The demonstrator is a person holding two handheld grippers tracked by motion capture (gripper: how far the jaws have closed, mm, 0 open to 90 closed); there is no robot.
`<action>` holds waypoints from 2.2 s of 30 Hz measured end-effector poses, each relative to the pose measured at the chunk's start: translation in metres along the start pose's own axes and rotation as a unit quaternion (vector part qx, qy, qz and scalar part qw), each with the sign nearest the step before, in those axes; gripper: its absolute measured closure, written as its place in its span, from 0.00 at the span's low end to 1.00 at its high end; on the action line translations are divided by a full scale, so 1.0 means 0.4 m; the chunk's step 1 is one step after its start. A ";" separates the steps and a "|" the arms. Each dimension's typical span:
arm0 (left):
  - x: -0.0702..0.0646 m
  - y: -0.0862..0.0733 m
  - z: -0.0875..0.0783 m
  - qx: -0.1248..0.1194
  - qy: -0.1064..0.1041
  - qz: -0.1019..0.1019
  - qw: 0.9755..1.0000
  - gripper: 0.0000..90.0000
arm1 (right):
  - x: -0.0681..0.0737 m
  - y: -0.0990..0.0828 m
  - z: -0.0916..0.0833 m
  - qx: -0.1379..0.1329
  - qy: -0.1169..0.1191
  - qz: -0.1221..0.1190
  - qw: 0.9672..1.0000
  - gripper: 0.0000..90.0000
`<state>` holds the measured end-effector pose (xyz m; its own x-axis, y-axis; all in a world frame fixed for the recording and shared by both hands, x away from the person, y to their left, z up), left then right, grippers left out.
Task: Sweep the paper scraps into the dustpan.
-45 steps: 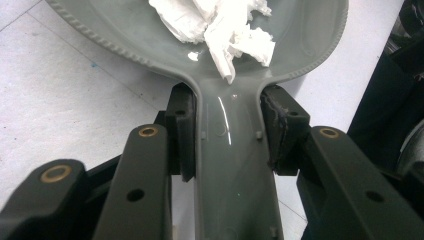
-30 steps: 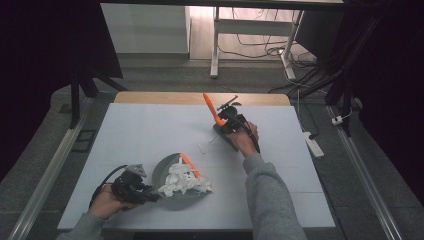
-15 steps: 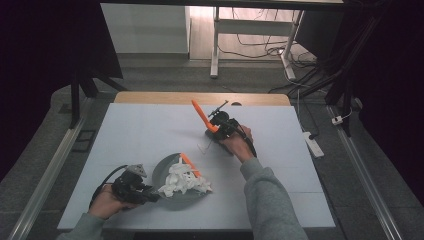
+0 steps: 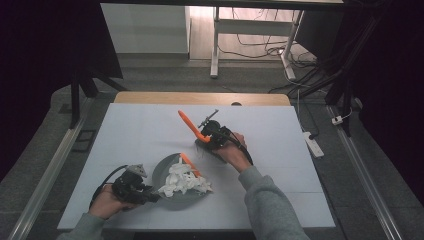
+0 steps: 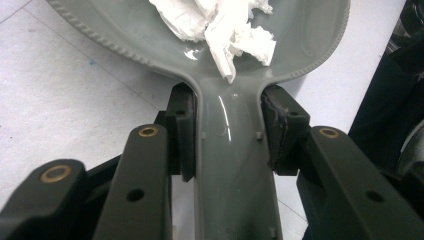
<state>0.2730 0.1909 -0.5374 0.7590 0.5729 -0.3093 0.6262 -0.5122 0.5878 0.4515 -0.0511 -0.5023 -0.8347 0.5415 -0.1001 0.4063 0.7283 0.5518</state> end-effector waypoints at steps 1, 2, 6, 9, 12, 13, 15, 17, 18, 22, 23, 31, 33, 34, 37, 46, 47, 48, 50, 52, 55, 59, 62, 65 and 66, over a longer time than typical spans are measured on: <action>0.000 0.000 0.000 0.000 0.000 0.000 1.000 0.68 | 0.005 -0.002 -0.002 -0.001 0.004 -0.003 1.000 0.78; 0.000 0.000 0.000 0.000 0.000 0.000 1.000 0.68 | 0.011 -0.004 -0.004 -0.001 0.005 -0.007 1.000 0.78; 0.000 0.000 0.000 0.000 0.000 0.000 1.000 0.68 | 0.041 -0.010 -0.011 -0.005 0.019 -0.020 1.000 0.78; 0.001 0.000 0.000 0.000 -0.001 0.000 1.000 0.68 | 0.073 -0.013 -0.017 -0.009 0.031 -0.036 0.999 0.78; 0.000 0.000 0.001 0.000 0.000 0.000 1.000 0.68 | 0.108 -0.014 -0.024 -0.010 0.050 -0.048 0.998 0.78; 0.000 0.000 0.000 0.000 0.000 0.000 1.000 0.68 | 0.118 -0.013 -0.028 -0.013 0.055 -0.054 0.997 0.78; 0.000 0.000 0.000 0.000 0.000 0.000 1.000 0.68 | 0.132 -0.010 -0.040 -0.022 0.063 -0.057 0.996 0.78; 0.000 0.000 0.000 0.000 0.000 0.000 1.000 0.68 | 0.134 -0.005 -0.056 -0.036 0.067 -0.053 0.996 0.78; 0.000 0.000 0.000 0.000 0.000 0.000 1.000 0.68 | 0.131 -0.003 -0.064 -0.044 0.064 -0.053 0.996 0.78; 0.000 0.000 0.000 0.000 0.000 0.000 1.000 0.68 | 0.104 0.000 -0.089 -0.059 0.043 -0.029 0.997 0.78; 0.000 0.000 0.001 0.001 0.000 0.000 1.000 0.68 | 0.098 -0.001 -0.091 -0.060 0.040 -0.025 0.997 0.78; 0.000 0.000 0.001 0.000 0.000 0.000 1.000 0.68 | 0.047 -0.012 -0.056 -0.041 0.012 0.018 0.999 0.78; 0.000 0.000 0.001 0.000 0.000 -0.001 1.000 0.68 | 0.042 -0.012 -0.041 -0.034 0.010 0.019 0.999 0.78; 0.000 0.000 0.001 0.000 0.000 -0.001 1.000 0.68 | 0.041 -0.011 -0.033 -0.032 0.008 0.020 0.999 0.78; 0.000 0.000 0.001 0.000 0.000 -0.001 1.000 0.68 | 0.045 -0.008 -0.014 -0.023 0.010 0.020 1.000 0.78; -0.001 0.000 0.001 0.000 0.000 -0.001 1.000 0.68 | 0.098 0.006 0.000 -0.011 0.023 -0.010 1.000 0.78; -0.001 0.000 0.001 -0.001 0.000 -0.001 1.000 0.68 | 0.107 0.007 0.000 -0.011 0.028 -0.013 0.999 0.78; -0.001 0.000 0.001 -0.001 0.000 -0.001 1.000 0.68 | 0.116 0.009 0.000 -0.012 0.033 -0.018 0.999 0.78; -0.002 0.000 0.002 -0.001 0.000 -0.002 1.000 0.68 | 0.140 0.013 0.000 -0.014 0.043 -0.023 0.999 0.78; -0.002 0.000 0.002 -0.001 -0.001 -0.003 1.000 0.68 | 0.158 0.015 -0.005 -0.021 0.046 -0.019 0.999 0.78; -0.001 0.000 0.002 0.001 0.000 -0.001 1.000 0.68 | 0.193 0.019 -0.021 -0.041 0.080 -0.011 0.996 0.78; -0.002 0.000 0.002 -0.001 0.001 -0.002 1.000 0.68 | 0.236 0.024 -0.041 -0.050 0.088 -0.038 0.994 0.78; -0.002 0.000 0.002 -0.001 0.001 -0.003 1.000 0.68 | 0.230 0.028 -0.059 -0.065 0.073 -0.041 0.994 0.78; 0.000 -0.002 0.003 -0.001 -0.001 -0.003 1.000 0.68 | 0.207 0.024 -0.077 -0.079 0.061 -0.025 0.995 0.78; 0.000 -0.002 0.004 -0.001 -0.001 -0.003 1.000 0.68 | 0.197 0.021 -0.085 -0.082 0.060 -0.018 0.995 0.78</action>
<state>0.2728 0.1903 -0.5389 0.7554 0.5752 -0.3139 0.6306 -0.5080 0.5868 0.3766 -0.0167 -0.4773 -0.8898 0.4554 -0.0285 0.3172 0.6623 0.6788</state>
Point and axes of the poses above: each handheld gripper's, and its own axes: z roughly forward along the jaws, y roughly out of its top, x roughly to its left, the point moved 3 cm from there along z, roughly forward along the jaws, and after that the axes turned 6 degrees about -x, right-handed, at the moved point
